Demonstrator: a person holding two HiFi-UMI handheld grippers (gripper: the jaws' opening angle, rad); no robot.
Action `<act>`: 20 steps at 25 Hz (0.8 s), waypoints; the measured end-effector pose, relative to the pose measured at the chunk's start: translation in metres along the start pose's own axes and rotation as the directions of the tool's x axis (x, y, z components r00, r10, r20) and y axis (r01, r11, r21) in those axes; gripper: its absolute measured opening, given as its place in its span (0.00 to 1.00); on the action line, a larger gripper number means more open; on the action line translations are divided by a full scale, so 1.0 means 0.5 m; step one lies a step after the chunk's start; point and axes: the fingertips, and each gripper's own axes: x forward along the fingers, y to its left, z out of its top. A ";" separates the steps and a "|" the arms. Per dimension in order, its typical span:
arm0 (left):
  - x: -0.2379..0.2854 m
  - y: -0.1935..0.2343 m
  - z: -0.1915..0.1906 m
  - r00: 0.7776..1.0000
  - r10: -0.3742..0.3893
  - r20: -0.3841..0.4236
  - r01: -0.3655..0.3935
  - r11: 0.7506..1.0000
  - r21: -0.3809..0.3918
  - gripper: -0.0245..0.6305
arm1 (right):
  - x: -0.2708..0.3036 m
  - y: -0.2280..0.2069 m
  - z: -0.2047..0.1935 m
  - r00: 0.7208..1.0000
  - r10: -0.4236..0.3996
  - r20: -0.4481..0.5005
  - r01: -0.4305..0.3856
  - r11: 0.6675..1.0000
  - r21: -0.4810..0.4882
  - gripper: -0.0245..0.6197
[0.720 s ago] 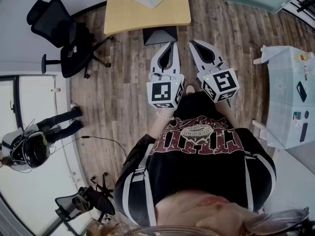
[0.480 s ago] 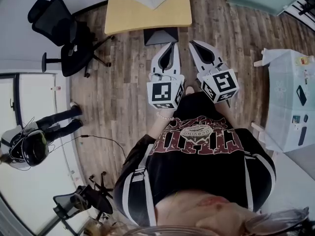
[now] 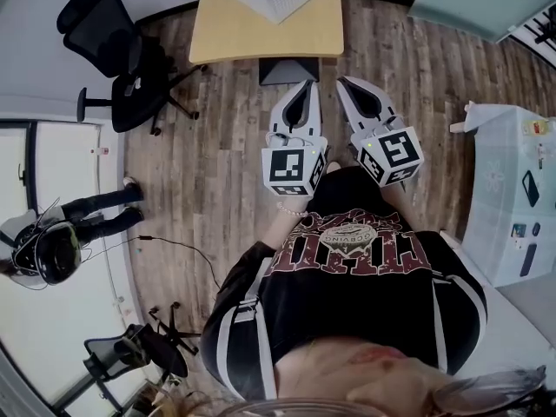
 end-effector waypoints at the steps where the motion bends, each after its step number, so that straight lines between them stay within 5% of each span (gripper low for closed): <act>1: 0.001 0.000 -0.001 1.000 0.006 0.000 -0.006 1.000 0.002 0.11 | 0.001 -0.003 -0.001 1.000 0.002 -0.002 -0.002 1.000 -0.002 0.06; 20: 0.055 0.041 0.002 1.000 0.000 -0.007 0.000 1.000 -0.018 0.11 | 0.068 -0.029 0.006 1.000 -0.005 -0.004 0.005 1.000 -0.004 0.06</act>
